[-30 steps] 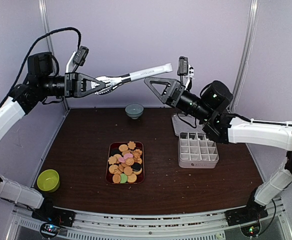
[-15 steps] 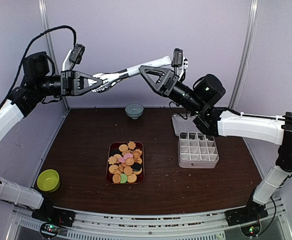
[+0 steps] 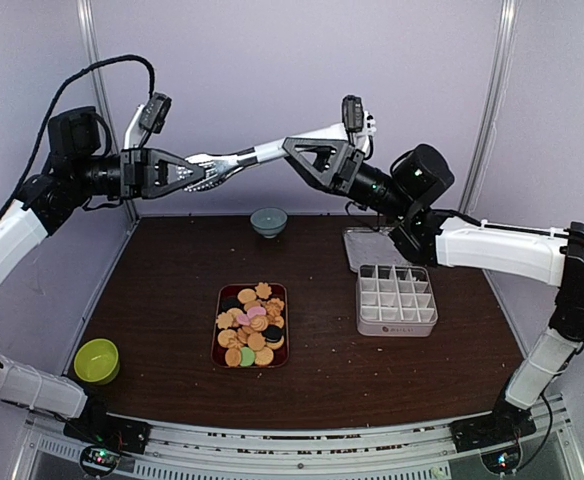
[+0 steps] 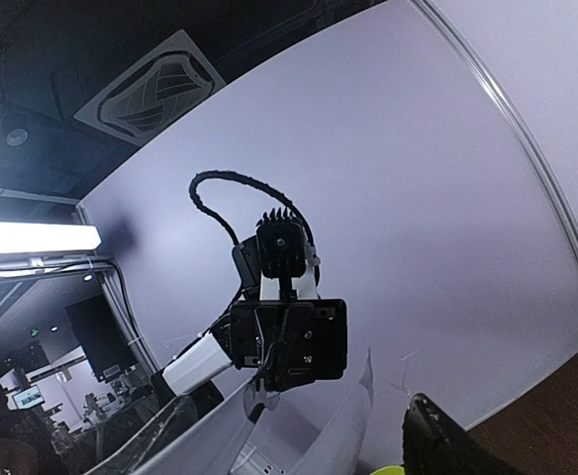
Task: Pack the cookies
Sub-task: Pass from the left arm to the right
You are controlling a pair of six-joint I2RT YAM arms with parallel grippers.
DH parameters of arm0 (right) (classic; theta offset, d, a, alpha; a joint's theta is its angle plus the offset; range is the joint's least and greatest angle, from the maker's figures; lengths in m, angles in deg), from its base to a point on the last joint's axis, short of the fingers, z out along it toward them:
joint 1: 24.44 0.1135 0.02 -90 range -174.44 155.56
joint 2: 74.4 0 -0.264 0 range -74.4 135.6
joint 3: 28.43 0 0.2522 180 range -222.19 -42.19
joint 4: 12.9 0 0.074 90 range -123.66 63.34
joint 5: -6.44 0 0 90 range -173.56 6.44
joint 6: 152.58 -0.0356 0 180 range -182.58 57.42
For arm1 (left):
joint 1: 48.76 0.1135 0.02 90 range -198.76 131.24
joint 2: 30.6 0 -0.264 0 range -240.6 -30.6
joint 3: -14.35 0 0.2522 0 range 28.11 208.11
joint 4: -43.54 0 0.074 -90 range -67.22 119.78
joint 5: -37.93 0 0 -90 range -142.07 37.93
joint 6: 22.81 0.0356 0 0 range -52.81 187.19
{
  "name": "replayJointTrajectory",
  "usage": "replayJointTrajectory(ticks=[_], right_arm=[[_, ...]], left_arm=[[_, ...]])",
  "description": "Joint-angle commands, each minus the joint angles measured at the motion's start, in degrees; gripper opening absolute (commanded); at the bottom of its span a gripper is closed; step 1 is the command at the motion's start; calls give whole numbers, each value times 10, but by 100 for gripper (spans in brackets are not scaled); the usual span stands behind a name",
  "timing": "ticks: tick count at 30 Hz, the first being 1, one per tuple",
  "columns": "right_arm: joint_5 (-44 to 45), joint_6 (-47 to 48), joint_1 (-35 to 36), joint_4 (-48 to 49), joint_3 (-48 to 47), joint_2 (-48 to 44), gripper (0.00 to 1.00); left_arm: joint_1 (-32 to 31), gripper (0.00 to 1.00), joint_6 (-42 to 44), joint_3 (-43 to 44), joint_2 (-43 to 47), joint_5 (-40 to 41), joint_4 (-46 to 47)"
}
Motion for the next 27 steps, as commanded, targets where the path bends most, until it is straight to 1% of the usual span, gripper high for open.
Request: replayJointTrajectory(ticks=[1, 3, 7, 17, 24, 27], right_arm=[[-80, -31, -21, 22, 1, -21, 71], [-82, -37, -31, 37, 13, -29, 72], [-106, -21, -31, -2, -3, -26, 72], [-146, -12, -13, -35, -38, -5, 63], [-133, -10, -12, -36, -37, -13, 52], [-120, -6, -12, -38, -32, -21, 48]], left_arm=[[-3, 0, 46, 14, 4, -35, -16], [-3, 0, 53, 17, 5, -36, -21], [-3, 0, 55, 16, 5, -38, -22], [3, 0, 91, 34, 2, -36, -54], [7, 0, 120, 33, 6, -27, -80], [8, 0, 136, 35, 9, -22, -94]])
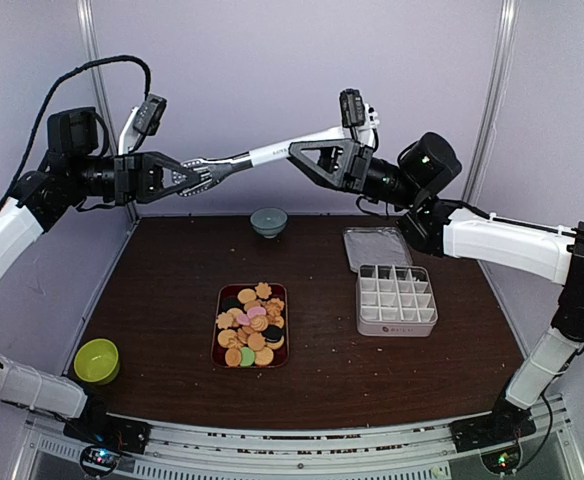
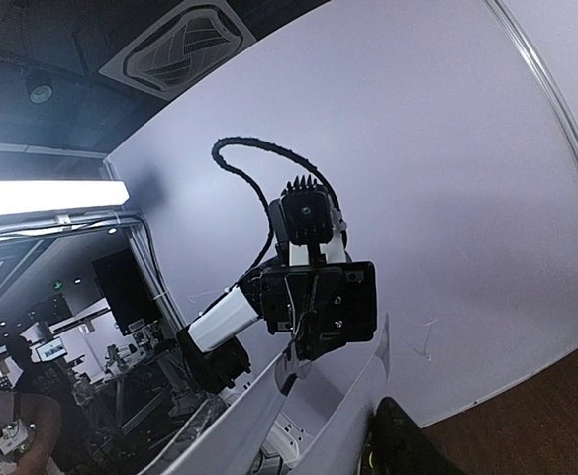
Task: Pack the cookies
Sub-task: Pass from the left arm to the right
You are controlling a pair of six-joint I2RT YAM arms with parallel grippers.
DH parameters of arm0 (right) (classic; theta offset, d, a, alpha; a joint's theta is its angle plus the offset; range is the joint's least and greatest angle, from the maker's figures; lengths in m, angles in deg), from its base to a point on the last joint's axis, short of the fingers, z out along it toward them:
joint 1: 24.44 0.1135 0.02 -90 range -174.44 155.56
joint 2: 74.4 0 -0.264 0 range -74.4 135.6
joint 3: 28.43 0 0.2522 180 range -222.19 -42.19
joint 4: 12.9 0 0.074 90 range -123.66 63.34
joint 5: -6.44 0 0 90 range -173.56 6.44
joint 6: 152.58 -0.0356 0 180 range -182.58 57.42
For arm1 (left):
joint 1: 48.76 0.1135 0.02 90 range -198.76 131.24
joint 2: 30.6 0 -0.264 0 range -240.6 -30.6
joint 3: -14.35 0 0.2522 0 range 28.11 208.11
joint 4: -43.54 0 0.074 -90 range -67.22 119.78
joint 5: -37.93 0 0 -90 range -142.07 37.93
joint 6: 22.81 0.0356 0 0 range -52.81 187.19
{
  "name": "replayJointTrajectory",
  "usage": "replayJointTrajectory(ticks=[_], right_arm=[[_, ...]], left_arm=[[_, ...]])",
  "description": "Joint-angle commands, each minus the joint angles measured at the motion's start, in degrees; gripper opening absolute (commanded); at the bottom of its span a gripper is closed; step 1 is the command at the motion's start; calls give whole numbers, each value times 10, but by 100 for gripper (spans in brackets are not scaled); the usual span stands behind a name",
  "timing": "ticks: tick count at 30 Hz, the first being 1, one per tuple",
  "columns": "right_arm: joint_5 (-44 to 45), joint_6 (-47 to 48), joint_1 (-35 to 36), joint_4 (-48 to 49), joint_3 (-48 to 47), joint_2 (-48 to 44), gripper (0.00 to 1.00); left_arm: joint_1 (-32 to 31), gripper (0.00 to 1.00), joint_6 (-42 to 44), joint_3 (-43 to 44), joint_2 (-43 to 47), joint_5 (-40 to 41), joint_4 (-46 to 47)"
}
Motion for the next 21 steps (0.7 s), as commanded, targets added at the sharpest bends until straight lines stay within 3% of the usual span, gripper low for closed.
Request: replayJointTrajectory(ticks=[1, 3, 6, 9, 19, 20, 21], right_arm=[[10, 10, 10, -5, -6, -15, 48], [19, 17, 9, -11, -4, -19, 47], [30, 20, 12, -13, -6, -21, 58], [31, 20, 19, -15, -15, -15, 60], [35, 39, 20, -31, -3, -21, 37], [40, 46, 20, -40, -1, -24, 35], [46, 56, 19, -51, 1, -27, 34]], left_arm=[[2, 0, 42, 17, 8, 6, -27], [3, 0, 57, 15, 10, 7, -47], [3, 0, 69, 6, 14, 11, -56], [3, 0, 76, 1, 16, 14, -60], [10, 0, 96, 7, 16, 30, -80], [11, 5, 100, 7, 15, 38, -87], [14, 17, 107, 8, 15, 53, -95]])
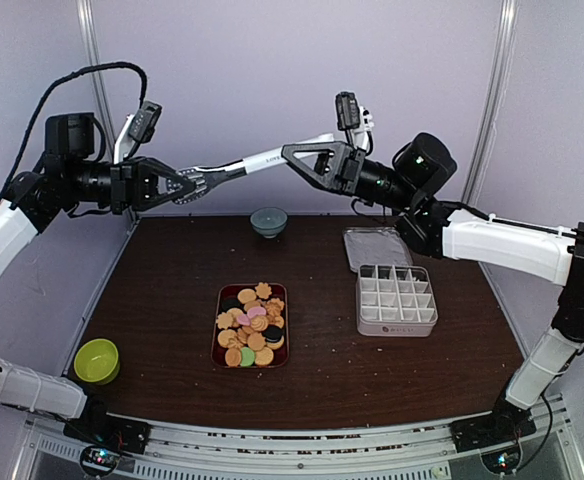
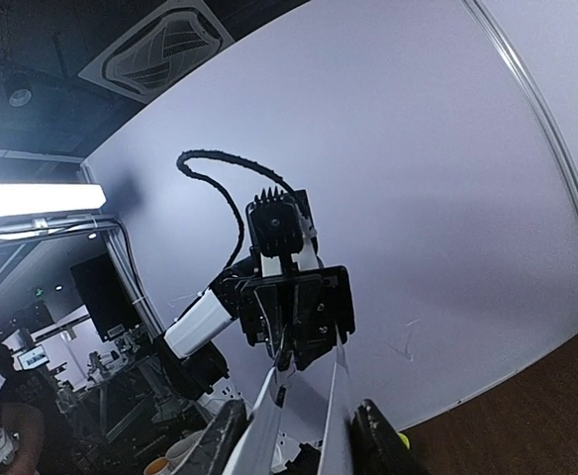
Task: Pack the cookies
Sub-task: Pass from the left arm to the right, then pick up the fake cookies from the plate.
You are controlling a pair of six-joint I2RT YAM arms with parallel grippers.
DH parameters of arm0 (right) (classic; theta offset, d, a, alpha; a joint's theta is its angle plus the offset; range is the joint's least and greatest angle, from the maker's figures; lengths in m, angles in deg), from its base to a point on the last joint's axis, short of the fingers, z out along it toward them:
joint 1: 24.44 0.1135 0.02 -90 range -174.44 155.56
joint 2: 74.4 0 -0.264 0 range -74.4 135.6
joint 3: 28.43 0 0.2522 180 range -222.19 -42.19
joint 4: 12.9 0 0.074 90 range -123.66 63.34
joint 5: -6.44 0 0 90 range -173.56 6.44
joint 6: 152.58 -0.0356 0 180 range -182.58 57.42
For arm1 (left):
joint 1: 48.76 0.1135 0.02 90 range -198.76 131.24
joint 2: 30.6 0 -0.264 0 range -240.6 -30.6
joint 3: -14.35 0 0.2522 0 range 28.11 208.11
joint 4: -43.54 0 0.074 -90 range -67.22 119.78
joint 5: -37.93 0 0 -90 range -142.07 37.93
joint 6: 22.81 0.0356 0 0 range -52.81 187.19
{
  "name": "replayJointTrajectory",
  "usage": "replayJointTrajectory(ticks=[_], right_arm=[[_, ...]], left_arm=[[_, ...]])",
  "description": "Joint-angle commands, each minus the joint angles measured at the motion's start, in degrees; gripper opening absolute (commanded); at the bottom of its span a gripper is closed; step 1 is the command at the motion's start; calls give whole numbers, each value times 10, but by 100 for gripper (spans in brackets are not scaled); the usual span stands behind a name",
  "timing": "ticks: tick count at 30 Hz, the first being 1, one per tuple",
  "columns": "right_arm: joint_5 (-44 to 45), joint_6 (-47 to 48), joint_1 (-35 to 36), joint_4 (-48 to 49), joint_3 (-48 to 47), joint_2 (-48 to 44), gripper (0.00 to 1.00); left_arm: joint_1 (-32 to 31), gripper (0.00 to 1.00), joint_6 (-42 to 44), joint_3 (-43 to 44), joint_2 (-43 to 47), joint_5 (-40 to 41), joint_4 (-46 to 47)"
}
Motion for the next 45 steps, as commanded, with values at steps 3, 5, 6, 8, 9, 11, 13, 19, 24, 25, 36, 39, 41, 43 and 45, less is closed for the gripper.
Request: replayJointTrajectory(ticks=[3, 5, 6, 8, 9, 11, 13, 19, 24, 25, 36, 39, 41, 43, 45], right_arm=[[41, 73, 7, -84, 8, -41, 30], [64, 108, 8, -130, 11, -52, 28], [75, 126, 8, -154, 13, -56, 27], [103, 159, 8, -198, 17, -65, 27], [116, 173, 10, -217, 20, -68, 26], [144, 205, 13, -258, 25, -74, 26], [180, 240, 20, -301, 26, -79, 27], [315, 336, 55, -388, 27, -82, 27], [396, 388, 93, -420, 25, -70, 27], [409, 397, 101, -426, 20, -63, 27], [501, 435, 171, -457, 34, -24, 31], [512, 432, 178, -452, 50, -28, 31], [518, 432, 183, -450, 56, -30, 32], [526, 432, 189, -451, 59, -29, 34], [533, 432, 193, -451, 62, -28, 37]], left_arm=[[18, 41, 58, 13, -2, 65, -56], [31, 53, 84, 21, -9, 84, -83], [38, 56, 94, 25, -13, 89, -97], [53, 65, 111, 34, -23, 100, -126], [61, 67, 119, 39, -28, 109, -142], [79, 70, 133, 45, -39, 124, -173], [96, 72, 150, 50, -46, 149, -200], [134, 74, 221, 52, -52, 268, -257], [165, 75, 243, 19, -50, 303, -272], [167, 75, 245, 10, -50, 311, -273], [170, 74, 264, -58, -60, 370, -270], [170, 74, 267, -65, -59, 372, -269], [171, 74, 265, -70, -57, 370, -266], [170, 75, 263, -77, -54, 365, -261], [170, 76, 260, -83, -51, 359, -258]])
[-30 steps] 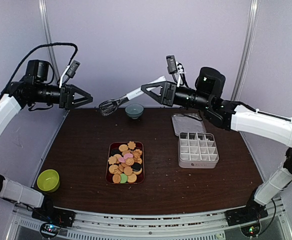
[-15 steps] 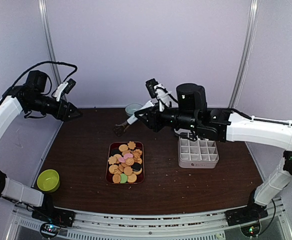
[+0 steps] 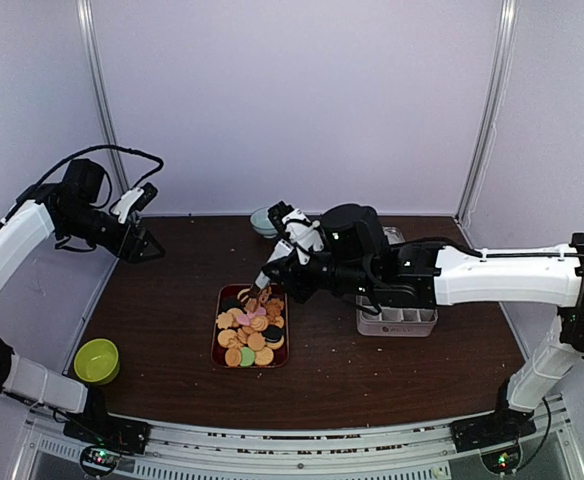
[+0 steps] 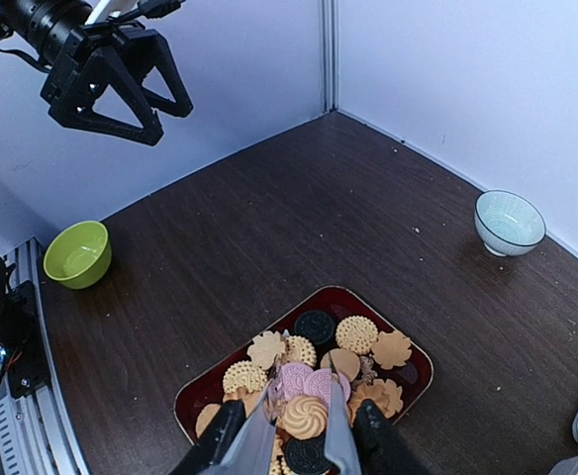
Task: Pack the cookies
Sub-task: Pick up the fake cookies from the plate.
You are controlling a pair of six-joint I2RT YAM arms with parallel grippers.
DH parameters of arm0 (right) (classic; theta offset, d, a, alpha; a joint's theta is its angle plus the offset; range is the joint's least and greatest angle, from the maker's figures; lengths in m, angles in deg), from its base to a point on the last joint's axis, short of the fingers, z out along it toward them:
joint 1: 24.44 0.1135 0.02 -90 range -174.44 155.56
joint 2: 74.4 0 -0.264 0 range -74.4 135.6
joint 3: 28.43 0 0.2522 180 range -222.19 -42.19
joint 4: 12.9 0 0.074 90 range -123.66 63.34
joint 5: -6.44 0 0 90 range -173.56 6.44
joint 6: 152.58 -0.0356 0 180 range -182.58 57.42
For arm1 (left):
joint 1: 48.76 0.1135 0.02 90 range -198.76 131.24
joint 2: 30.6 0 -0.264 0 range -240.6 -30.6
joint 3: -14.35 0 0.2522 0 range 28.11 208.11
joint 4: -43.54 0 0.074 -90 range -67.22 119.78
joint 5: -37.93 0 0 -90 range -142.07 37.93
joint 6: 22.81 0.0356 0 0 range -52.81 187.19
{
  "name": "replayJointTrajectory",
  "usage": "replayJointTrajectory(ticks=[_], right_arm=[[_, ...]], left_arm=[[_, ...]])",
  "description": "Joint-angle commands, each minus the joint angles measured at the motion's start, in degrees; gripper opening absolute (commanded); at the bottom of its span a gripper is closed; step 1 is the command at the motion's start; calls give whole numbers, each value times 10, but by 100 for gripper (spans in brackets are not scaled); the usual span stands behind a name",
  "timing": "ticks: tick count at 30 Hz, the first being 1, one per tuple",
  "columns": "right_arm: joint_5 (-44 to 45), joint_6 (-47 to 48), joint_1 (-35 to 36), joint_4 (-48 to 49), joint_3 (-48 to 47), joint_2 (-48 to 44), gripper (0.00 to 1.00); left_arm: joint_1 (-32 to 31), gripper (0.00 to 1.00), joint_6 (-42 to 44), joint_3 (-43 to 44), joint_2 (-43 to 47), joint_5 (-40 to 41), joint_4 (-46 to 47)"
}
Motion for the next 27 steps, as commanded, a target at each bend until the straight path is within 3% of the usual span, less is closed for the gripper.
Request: replayJointTrajectory(ticks=[1, 7, 27], right_arm=[[37, 6, 11, 19, 8, -9, 38], [45, 6, 13, 26, 12, 0, 41], [55, 24, 13, 68, -87, 85, 38]], left_arm=[[4, 77, 5, -14, 7, -8, 16], [4, 79, -7, -20, 16, -12, 26], [4, 76, -16, -36, 25, -39, 36]])
